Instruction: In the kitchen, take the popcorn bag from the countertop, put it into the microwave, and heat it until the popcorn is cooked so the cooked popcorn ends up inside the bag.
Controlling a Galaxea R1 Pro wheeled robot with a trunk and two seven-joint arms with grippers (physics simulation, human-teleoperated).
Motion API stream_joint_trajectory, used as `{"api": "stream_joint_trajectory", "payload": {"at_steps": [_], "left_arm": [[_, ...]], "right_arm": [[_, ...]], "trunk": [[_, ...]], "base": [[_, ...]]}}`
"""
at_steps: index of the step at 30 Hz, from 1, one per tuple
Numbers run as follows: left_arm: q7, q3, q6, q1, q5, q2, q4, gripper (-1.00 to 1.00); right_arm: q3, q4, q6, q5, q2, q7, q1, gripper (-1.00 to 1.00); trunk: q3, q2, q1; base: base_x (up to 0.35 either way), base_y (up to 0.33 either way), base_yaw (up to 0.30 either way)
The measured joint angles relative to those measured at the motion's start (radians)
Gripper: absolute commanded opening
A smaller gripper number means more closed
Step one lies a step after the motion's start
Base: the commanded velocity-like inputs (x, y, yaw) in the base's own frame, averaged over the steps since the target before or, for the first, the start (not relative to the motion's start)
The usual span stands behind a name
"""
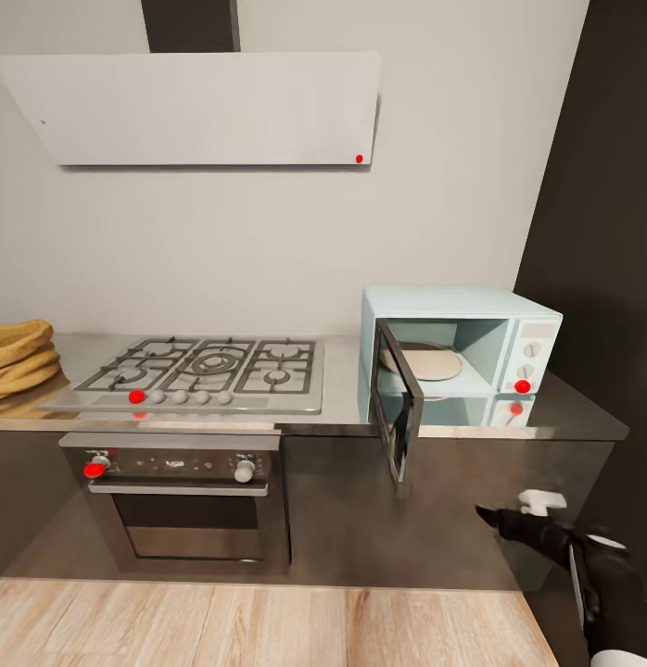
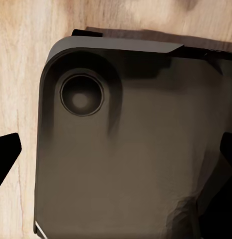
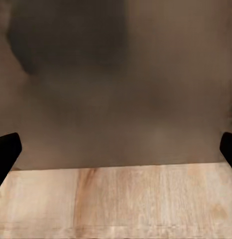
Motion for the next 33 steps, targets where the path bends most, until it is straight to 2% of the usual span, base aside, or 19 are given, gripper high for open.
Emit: {"api": "stream_joint_trajectory", "payload": {"at_steps": [3,4,7,9,10,12,13,17,19,20,23,25,26,29,33], "left_arm": [[0.000,0.000,0.000,0.000,0.000,0.000,0.000,1.00],[0.000,0.000,0.000,0.000,0.000,0.000,0.000,1.00],[0.000,0.000,0.000,0.000,0.000,0.000,0.000,1.00],[0.000,0.000,0.000,0.000,0.001,0.000,0.000,1.00],[0.000,0.000,0.000,0.000,0.001,0.000,0.000,1.00],[0.002,0.001,0.000,0.000,0.002,0.000,0.000,1.00],[0.003,0.001,0.000,0.000,0.002,0.000,0.000,1.00],[0.006,0.001,0.000,0.000,0.003,0.000,0.000,1.00],[0.007,0.001,0.000,0.000,0.003,0.000,0.000,1.00],[0.007,0.001,0.000,0.000,0.003,0.000,0.001,1.00],[0.007,0.001,0.000,0.000,0.003,0.000,0.001,1.00],[0.007,0.001,0.000,0.000,0.004,0.001,0.002,1.00],[0.007,0.001,0.000,0.000,0.004,0.001,0.002,1.00],[0.007,0.001,0.000,0.000,0.004,0.002,0.002,1.00],[0.007,0.001,0.000,0.000,0.005,0.002,0.002,1.00]], "right_arm": [[-0.025,0.173,-0.084,0.056,-0.010,-0.046,0.000,1.00],[-0.029,0.255,-0.125,0.086,-0.017,-0.069,0.000,1.00],[-0.031,0.460,-0.198,0.125,-0.034,-0.140,0.000,1.00],[-0.027,0.659,-0.264,0.135,-0.057,-0.228,0.000,1.00],[-0.025,0.780,-0.320,0.137,-0.076,-0.279,0.000,1.00],[-0.020,0.967,-0.407,0.138,-0.109,-0.360,0.001,1.00],[-0.018,1.028,-0.440,0.134,-0.120,-0.402,0.007,1.00],[-0.016,1.076,-0.502,0.133,-0.122,-0.449,0.043,1.00],[-0.015,1.084,-0.519,0.131,-0.120,-0.455,0.111,1.00],[-0.016,1.085,-0.523,0.130,-0.120,-0.455,0.125,1.00],[-0.017,1.085,-0.524,0.130,-0.120,-0.455,0.125,1.00],[-0.018,1.086,-0.546,0.128,-0.111,-0.457,0.186,1.00],[-0.020,1.086,-0.555,0.126,-0.098,-0.458,0.209,1.00],[-0.023,1.087,-0.556,0.126,-0.080,-0.468,0.228,1.00],[-0.025,1.088,-0.552,0.125,-0.064,-0.561,0.245,1.00]], "trunk": [[0.000,0.000,0.000],[0.000,0.000,0.000],[0.000,0.000,0.000],[0.000,0.000,0.000],[0.000,0.000,0.000],[0.000,0.000,0.000],[0.000,0.000,0.000],[0.000,0.000,0.000],[0.000,0.000,0.000],[0.000,0.000,0.000],[0.000,0.000,0.000],[0.000,0.000,0.000],[0.000,0.000,0.000],[0.000,0.000,0.000],[0.000,0.000,0.000]], "base": [[0.000,0.000,0.000],[0.000,0.000,0.000],[0.000,0.000,0.000],[0.000,0.000,0.000],[0.000,0.000,0.000],[0.000,0.000,0.000],[0.000,0.000,0.000],[0.000,0.000,0.000],[0.000,0.000,0.000],[0.000,0.000,0.000],[0.000,0.000,0.000],[0.000,0.000,0.000],[0.000,0.000,0.000],[0.000,0.000,0.000],[0.000,0.000,0.123]]}}
